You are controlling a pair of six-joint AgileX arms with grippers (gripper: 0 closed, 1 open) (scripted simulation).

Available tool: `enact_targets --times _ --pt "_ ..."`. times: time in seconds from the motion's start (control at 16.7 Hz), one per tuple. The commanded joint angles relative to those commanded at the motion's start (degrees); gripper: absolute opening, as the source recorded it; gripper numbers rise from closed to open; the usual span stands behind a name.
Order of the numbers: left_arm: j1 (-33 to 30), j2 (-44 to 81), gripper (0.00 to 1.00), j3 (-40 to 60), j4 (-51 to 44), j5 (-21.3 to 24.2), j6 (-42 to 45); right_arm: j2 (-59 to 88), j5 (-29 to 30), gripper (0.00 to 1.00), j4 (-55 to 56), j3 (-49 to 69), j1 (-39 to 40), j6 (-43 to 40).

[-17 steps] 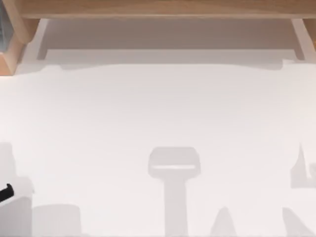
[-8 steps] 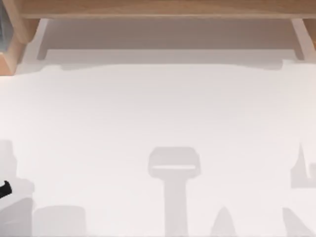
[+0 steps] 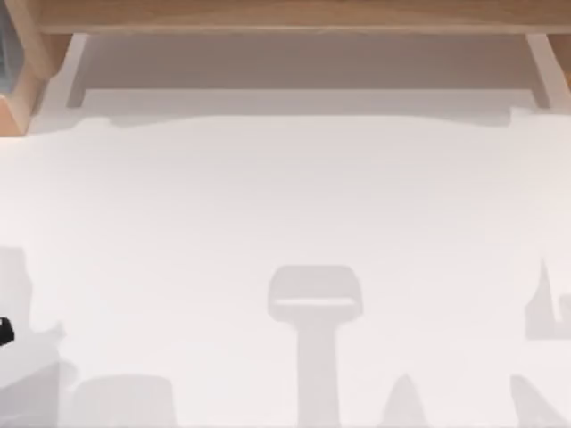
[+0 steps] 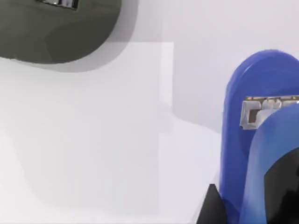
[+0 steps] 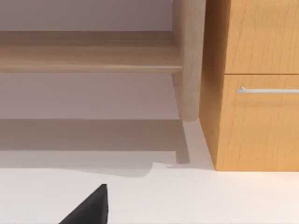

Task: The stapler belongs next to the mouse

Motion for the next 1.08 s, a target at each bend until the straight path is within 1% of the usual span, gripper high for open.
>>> enact_targets --times 0.12,0.3,0.48,0.78,0.96,1.08 --pt "0.2 0.8 0.00 0.8 -0.2 0.0 0.8 0.0 0.0 1.00 0.0 0.0 0.0 0.0" --pt "1.6 6.3 0.00 6.6 -1.5 0.1 6.2 0.0 0.0 1.00 0.0 0.0 0.0 0.0" --pt "3.6 15.8 0.00 17.3 -3.7 0.2 15.0 0.0 0.0 1.00 0.0 0.0 0.0 0.0" --pt "7.4 31.8 0.00 37.2 -6.9 0.4 32.1 0.0 0.0 1.00 0.0 0.0 0.0 0.0" --pt "9.0 37.7 0.00 44.7 -7.6 0.5 39.3 0.0 0.0 1.00 0.0 0.0 0.0 0.0" --pt "9.5 39.4 0.00 46.6 -7.6 0.5 41.2 0.0 0.0 1.00 0.0 0.0 0.0 0.0"
